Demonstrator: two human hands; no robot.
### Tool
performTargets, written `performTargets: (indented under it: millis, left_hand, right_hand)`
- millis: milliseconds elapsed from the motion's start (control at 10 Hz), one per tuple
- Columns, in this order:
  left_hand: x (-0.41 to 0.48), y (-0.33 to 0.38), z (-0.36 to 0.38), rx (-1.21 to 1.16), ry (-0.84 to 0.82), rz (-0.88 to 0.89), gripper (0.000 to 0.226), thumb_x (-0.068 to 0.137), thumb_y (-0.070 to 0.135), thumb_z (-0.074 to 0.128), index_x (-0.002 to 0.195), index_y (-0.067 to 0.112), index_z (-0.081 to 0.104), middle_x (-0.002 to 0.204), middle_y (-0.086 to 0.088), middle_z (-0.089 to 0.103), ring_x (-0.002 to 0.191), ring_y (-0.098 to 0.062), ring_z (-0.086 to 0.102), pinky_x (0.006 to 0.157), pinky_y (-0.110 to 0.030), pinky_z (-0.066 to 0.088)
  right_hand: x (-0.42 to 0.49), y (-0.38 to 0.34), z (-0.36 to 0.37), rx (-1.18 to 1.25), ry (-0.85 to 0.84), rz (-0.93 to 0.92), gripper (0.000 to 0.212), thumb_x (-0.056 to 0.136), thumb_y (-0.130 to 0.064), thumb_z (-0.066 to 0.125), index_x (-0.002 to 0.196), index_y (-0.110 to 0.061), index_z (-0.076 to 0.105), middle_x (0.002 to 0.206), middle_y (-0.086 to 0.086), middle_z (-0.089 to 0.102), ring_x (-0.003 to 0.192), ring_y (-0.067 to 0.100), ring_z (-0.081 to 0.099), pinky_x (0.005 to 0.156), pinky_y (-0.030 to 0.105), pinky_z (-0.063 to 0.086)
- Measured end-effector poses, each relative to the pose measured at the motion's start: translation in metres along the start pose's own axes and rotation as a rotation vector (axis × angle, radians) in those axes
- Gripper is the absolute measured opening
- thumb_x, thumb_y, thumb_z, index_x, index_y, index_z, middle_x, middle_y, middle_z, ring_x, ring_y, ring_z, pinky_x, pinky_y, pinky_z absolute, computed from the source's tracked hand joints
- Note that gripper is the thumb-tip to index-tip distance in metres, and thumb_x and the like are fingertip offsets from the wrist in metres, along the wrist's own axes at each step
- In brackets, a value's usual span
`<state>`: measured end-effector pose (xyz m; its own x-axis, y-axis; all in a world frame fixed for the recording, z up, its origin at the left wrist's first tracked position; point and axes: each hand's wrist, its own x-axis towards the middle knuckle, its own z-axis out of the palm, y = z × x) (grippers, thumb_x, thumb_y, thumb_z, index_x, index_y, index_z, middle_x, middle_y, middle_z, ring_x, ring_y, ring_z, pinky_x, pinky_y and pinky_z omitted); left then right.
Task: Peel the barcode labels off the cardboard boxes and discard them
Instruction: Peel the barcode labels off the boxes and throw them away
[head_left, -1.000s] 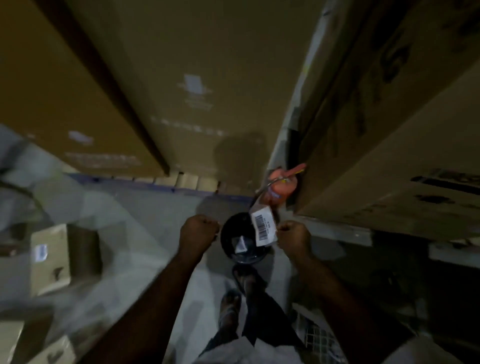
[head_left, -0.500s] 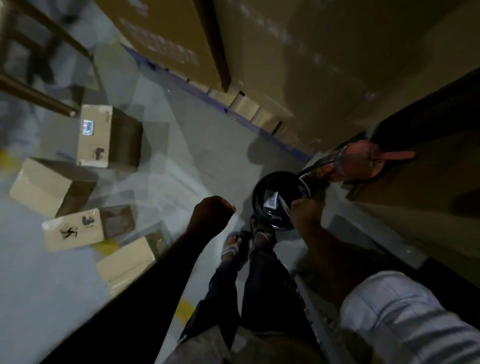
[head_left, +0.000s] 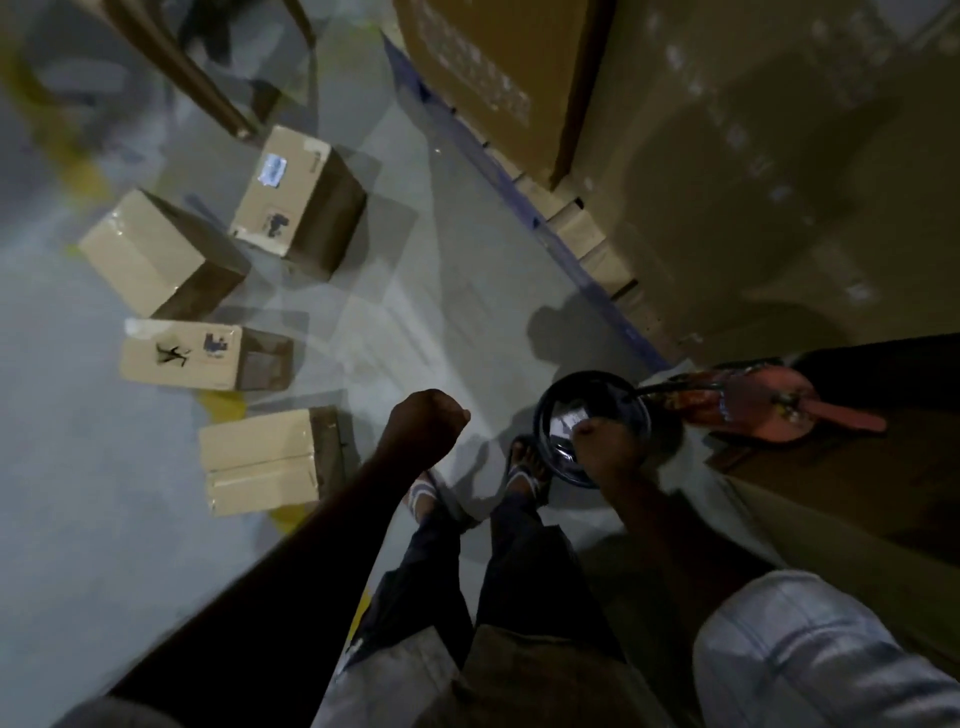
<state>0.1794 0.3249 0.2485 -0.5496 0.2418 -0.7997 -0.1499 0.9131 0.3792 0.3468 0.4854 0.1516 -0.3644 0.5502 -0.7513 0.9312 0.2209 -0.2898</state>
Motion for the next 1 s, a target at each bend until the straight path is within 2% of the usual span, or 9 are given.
performTargets:
  millis: [100, 200, 300, 400, 500, 600, 800, 900, 1000]
  left_hand:
    - [-0.005, -0.023, -0.021, -0.056, 0.017, -0.028, 0.020, 0.091, 0.024, 0.062, 0.096, 0.007, 0.071, 0.098, -0.015, 0.074, 0.095, -0.033, 0.070, 0.087, -0.043, 0.057]
    - [-0.009, -0.061, -0.050, -0.139, 0.067, -0.069, 0.027, 0.089, 0.029, 0.064, 0.093, 0.004, 0.071, 0.099, -0.016, 0.074, 0.094, -0.035, 0.070, 0.089, -0.043, 0.056]
    - [-0.017, -0.115, -0.081, -0.242, 0.137, -0.100, 0.029, 0.087, 0.028, 0.065, 0.085, 0.001, 0.072, 0.092, -0.017, 0.074, 0.089, -0.035, 0.070, 0.086, -0.046, 0.057]
    - [-0.032, -0.173, -0.115, -0.331, 0.187, -0.151, 0.028, 0.088, 0.023, 0.062, 0.088, -0.003, 0.071, 0.094, -0.020, 0.073, 0.090, -0.034, 0.070, 0.084, -0.045, 0.057]
    - [-0.044, -0.235, -0.145, -0.402, 0.258, -0.220, 0.029, 0.087, 0.021, 0.060, 0.081, -0.007, 0.067, 0.091, -0.025, 0.072, 0.087, -0.036, 0.070, 0.077, -0.041, 0.056]
    - [-0.051, -0.295, -0.169, -0.507, 0.310, -0.280, 0.030, 0.088, 0.023, 0.059, 0.084, -0.005, 0.069, 0.093, -0.025, 0.071, 0.091, -0.037, 0.070, 0.073, -0.041, 0.055]
    - [-0.057, -0.378, -0.195, -0.765, 0.356, -0.418, 0.029, 0.089, 0.029, 0.058, 0.102, 0.006, 0.070, 0.102, -0.015, 0.073, 0.097, -0.033, 0.070, 0.084, -0.042, 0.057]
    - [-0.047, -0.410, -0.192, -0.859, 0.345, -0.485, 0.032, 0.080, 0.035, 0.061, 0.087, 0.005, 0.070, 0.090, -0.017, 0.073, 0.080, -0.031, 0.069, 0.071, -0.039, 0.054]
    - [-0.020, -0.439, -0.180, -0.949, 0.343, -0.535, 0.033, 0.083, 0.032, 0.063, 0.077, 0.000, 0.066, 0.087, -0.026, 0.071, 0.069, -0.023, 0.060, 0.063, -0.033, 0.041]
  right_hand:
    - [-0.007, -0.056, 0.019, -0.101, -0.088, -0.127, 0.024, 0.095, -0.010, 0.044, 0.080, -0.010, 0.062, 0.089, 0.008, 0.064, 0.093, 0.026, 0.062, 0.086, 0.034, 0.044]
    - [-0.023, -0.121, 0.049, -0.091, -0.150, -0.271, 0.023, 0.093, -0.014, 0.052, 0.087, 0.000, 0.068, 0.101, 0.017, 0.067, 0.101, 0.033, 0.061, 0.087, 0.032, 0.043]
    - [-0.051, -0.176, 0.079, -0.097, -0.212, -0.449, 0.022, 0.092, -0.017, 0.060, 0.090, 0.002, 0.071, 0.101, 0.017, 0.069, 0.097, 0.031, 0.062, 0.084, 0.030, 0.044]
    - [-0.081, -0.223, 0.115, -0.181, -0.261, -0.489, 0.025, 0.092, -0.023, 0.061, 0.079, -0.002, 0.067, 0.093, 0.015, 0.069, 0.090, 0.029, 0.064, 0.080, 0.030, 0.046]
    - [-0.107, -0.258, 0.161, -0.205, -0.324, -0.508, 0.030, 0.093, -0.026, 0.060, 0.075, -0.002, 0.064, 0.080, 0.013, 0.067, 0.080, 0.029, 0.064, 0.076, 0.033, 0.050]
    - [-0.131, -0.290, 0.204, -0.307, -0.372, -0.561, 0.034, 0.094, -0.028, 0.058, 0.065, -0.010, 0.057, 0.072, 0.004, 0.059, 0.073, 0.022, 0.059, 0.072, 0.026, 0.042]
    - [-0.154, -0.343, 0.265, -0.481, -0.425, -0.627, 0.038, 0.096, -0.029, 0.054, 0.063, -0.011, 0.054, 0.073, 0.006, 0.058, 0.073, 0.021, 0.057, 0.068, 0.025, 0.037]
    - [-0.146, -0.365, 0.291, -0.593, -0.411, -0.603, 0.024, 0.088, -0.023, 0.064, 0.066, -0.017, 0.058, 0.076, 0.002, 0.062, 0.074, 0.020, 0.061, 0.070, 0.025, 0.041]
    - [-0.119, -0.388, 0.312, -0.762, -0.449, -0.636, 0.016, 0.086, -0.035, 0.058, 0.072, -0.027, 0.062, 0.089, 0.004, 0.068, 0.076, 0.016, 0.057, 0.079, 0.033, 0.049]
